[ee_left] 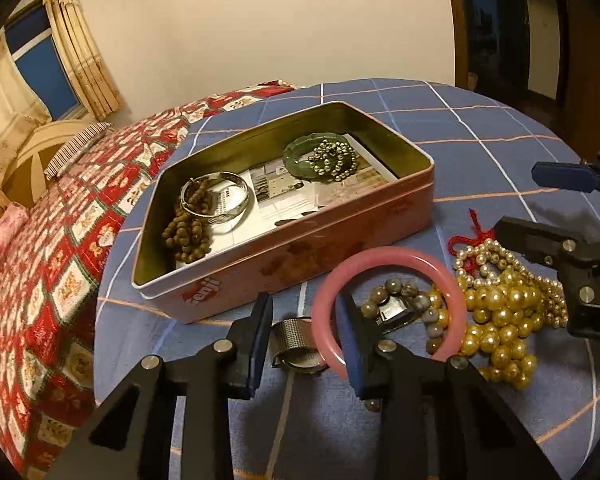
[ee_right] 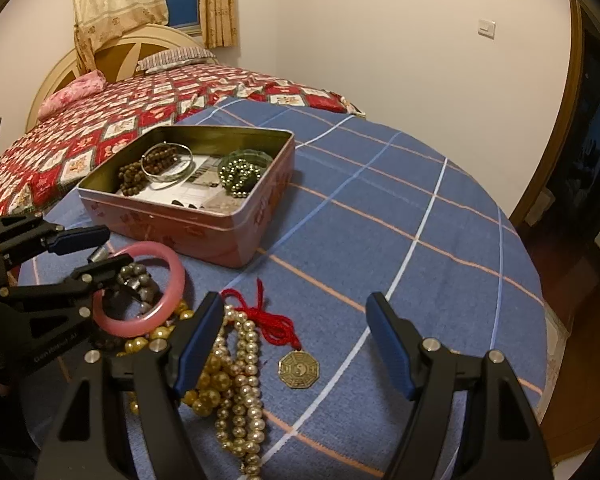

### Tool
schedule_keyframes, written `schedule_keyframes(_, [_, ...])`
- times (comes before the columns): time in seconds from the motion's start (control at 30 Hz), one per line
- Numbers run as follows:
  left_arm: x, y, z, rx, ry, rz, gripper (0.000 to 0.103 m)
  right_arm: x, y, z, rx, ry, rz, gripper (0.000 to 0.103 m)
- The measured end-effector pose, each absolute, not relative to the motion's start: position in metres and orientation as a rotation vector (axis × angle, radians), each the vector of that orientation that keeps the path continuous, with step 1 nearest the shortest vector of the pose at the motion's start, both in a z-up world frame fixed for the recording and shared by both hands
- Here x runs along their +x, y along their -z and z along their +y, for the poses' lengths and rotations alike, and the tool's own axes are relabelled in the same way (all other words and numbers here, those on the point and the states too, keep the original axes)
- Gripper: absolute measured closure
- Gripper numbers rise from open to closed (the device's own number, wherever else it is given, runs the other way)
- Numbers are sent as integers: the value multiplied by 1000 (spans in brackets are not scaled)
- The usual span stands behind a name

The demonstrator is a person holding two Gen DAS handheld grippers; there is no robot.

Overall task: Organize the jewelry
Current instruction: 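Grasp the pink bangle with the left gripper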

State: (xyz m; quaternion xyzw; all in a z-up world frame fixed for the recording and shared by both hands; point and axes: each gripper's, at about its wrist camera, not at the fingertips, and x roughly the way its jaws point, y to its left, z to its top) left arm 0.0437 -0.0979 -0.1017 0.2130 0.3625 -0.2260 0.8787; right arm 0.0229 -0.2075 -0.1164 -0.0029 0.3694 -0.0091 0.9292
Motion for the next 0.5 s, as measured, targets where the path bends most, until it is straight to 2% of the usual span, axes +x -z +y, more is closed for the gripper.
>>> schedule_keyframes(0.07, [45, 102, -96, 435, 481, 760, 73, 23, 117, -208, -4, 20, 757, 27])
schedule_keyframes(0.1, [44, 101, -95, 434, 480, 757, 78, 23, 117, -208, -4, 21, 757, 27])
schedule_keyframes(0.13, [44, 100, -94, 430, 480, 753, 93, 23, 117, -209, -3, 20, 757, 27])
schedule_keyframes(0.5, [33, 76, -66, 315, 475, 709, 94, 23, 117, -212, 24, 18, 752, 27])
